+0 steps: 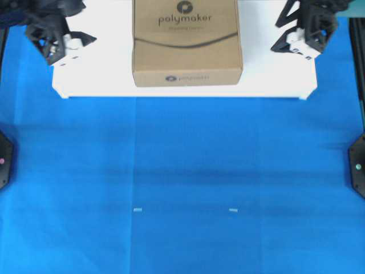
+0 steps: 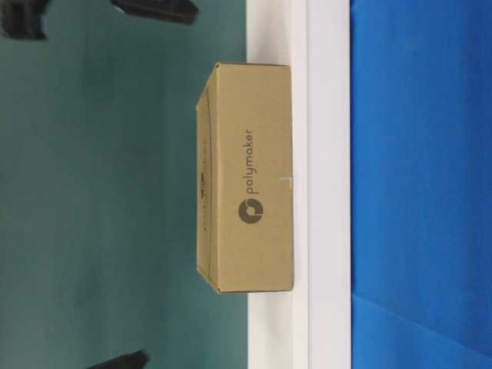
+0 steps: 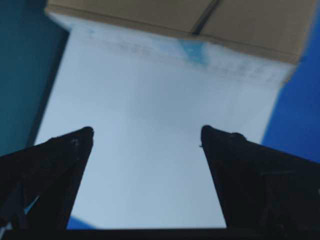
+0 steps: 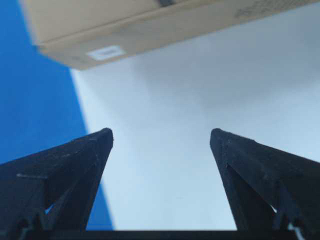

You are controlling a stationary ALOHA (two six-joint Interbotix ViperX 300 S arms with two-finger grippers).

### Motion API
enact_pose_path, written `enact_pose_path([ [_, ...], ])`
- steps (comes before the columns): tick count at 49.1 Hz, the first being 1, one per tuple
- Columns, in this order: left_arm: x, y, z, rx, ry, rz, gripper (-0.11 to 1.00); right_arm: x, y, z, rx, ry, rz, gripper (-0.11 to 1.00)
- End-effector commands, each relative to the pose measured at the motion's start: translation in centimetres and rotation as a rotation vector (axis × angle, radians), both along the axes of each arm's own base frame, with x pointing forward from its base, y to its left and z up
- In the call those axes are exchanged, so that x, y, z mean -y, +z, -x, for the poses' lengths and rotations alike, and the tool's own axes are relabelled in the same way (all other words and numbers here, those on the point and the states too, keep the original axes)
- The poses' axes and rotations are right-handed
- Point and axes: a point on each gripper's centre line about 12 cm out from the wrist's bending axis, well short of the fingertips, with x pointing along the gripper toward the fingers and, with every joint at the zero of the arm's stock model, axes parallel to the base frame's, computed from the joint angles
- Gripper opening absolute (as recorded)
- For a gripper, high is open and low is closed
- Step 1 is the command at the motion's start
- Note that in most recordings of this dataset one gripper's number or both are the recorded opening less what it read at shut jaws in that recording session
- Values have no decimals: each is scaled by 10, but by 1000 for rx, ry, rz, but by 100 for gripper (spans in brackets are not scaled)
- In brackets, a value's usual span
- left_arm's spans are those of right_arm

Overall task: Place the cardboard box on the stand after clamping it between your arms.
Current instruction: 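Release the box and pull both grippers outward away from it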

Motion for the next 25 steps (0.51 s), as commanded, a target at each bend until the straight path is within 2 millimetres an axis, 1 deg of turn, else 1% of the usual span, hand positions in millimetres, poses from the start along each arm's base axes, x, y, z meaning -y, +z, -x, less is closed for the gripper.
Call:
enact_pose_path([
  [1, 19, 16, 6, 113, -27, -38, 84, -19, 20, 0, 78, -9, 35, 98],
  [7, 41, 24, 14, 233, -51, -40, 84, -41, 26, 2, 160, -34, 76, 98],
  [14, 63, 33, 22, 337, -89, -28, 84, -67, 39, 8, 284, -56, 134, 98],
  [20, 83, 38, 27, 413, -148, -28, 84, -87, 53, 20, 407, -96, 163, 98],
  [25, 98, 48, 28, 499, -202, -25, 84, -105, 68, 34, 517, -116, 182, 98],
])
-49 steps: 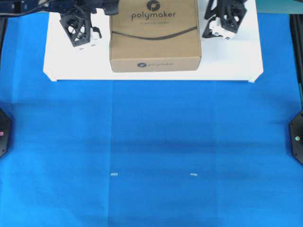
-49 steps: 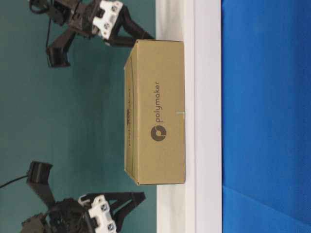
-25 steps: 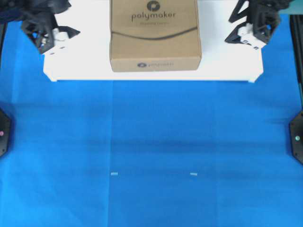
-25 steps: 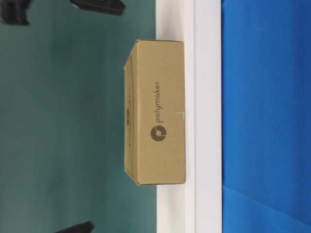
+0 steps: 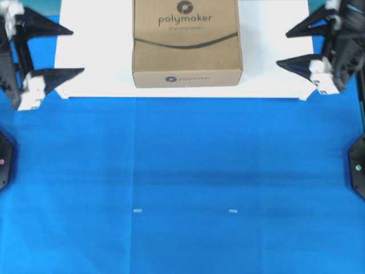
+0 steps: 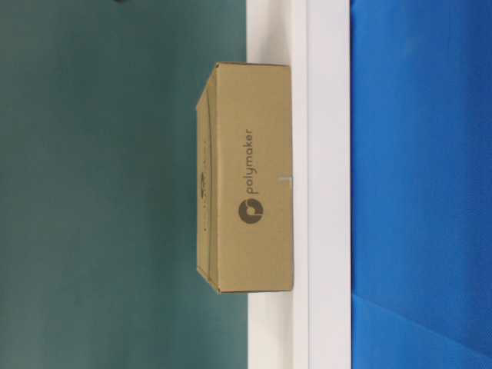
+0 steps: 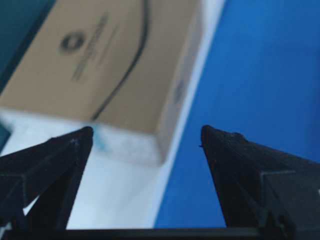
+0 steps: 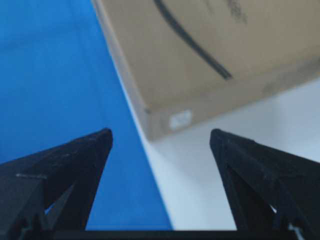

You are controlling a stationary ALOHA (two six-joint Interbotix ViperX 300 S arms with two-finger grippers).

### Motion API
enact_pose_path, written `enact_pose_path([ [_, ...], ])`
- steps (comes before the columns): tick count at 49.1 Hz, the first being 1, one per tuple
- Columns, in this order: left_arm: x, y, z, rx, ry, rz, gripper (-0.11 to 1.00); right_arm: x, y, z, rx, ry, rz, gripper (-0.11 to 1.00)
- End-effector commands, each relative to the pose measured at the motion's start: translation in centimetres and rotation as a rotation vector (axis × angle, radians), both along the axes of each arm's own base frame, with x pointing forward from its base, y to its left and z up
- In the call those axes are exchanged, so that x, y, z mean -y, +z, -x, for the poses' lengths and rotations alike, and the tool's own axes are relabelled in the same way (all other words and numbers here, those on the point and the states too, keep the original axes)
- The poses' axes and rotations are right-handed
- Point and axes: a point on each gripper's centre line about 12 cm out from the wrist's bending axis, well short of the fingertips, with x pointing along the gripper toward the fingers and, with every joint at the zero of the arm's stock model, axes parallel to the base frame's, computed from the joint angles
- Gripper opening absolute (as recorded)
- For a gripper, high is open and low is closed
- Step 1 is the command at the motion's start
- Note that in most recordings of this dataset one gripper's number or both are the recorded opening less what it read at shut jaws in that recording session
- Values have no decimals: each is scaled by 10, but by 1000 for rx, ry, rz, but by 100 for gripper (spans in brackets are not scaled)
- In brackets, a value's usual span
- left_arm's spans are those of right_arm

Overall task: Place the cardboard box on the stand after clamping it between your arms.
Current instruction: 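Release the box and pull both grippers outward away from it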

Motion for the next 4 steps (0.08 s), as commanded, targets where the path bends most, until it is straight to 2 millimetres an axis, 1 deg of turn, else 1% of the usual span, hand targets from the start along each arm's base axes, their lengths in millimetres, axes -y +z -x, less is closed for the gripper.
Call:
enact_pose_path([
  [1, 13, 15, -1, 89, -49, -10, 84, -15, 19, 9, 108, -5, 23, 98],
  [4, 22, 22, -1, 151, -82, 12, 83, -24, 26, 16, 161, -6, 27, 98],
])
